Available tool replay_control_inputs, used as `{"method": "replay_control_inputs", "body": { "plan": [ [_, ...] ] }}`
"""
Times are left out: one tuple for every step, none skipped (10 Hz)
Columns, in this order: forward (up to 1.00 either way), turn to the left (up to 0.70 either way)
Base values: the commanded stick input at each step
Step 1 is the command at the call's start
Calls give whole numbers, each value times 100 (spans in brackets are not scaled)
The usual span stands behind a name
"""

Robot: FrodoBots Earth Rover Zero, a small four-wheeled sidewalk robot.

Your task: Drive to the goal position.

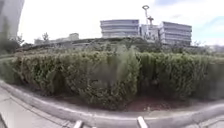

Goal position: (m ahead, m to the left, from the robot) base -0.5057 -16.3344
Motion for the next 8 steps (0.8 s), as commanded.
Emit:
{"method": "replay_control_inputs", "body": {
  "plan": [
    [0, -69],
    [0, -70],
    [0, -70],
    [0, -69],
    [0, -70],
    [0, -70],
    [0, -70],
    [0, -70]
  ]
}}
